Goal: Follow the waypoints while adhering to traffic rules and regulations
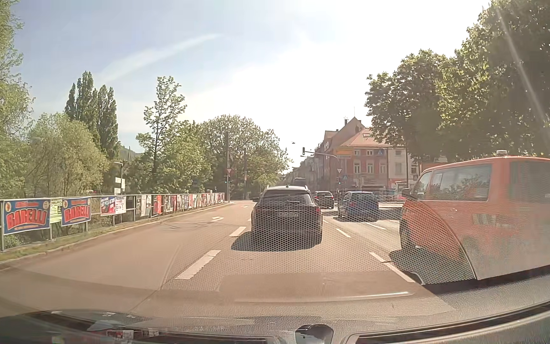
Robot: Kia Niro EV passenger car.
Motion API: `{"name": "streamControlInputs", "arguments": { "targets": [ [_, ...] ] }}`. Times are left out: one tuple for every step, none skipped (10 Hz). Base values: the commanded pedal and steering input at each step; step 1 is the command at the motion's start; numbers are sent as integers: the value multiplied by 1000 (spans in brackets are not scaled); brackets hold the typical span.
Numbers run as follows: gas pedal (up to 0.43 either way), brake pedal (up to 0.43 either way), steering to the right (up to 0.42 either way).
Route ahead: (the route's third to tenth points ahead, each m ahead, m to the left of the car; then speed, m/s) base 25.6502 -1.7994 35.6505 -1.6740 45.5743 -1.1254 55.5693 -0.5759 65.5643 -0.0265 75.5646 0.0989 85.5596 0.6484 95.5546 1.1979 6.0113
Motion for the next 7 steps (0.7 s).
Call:
{"name": "streamControlInputs", "arguments": {
  "targets": [
    [118,0,-4],
    [118,0,-4],
    [118,0,-4],
    [118,0,-4],
    [118,0,-4],
    [118,0,-4],
    [118,0,-4]
  ]
}}
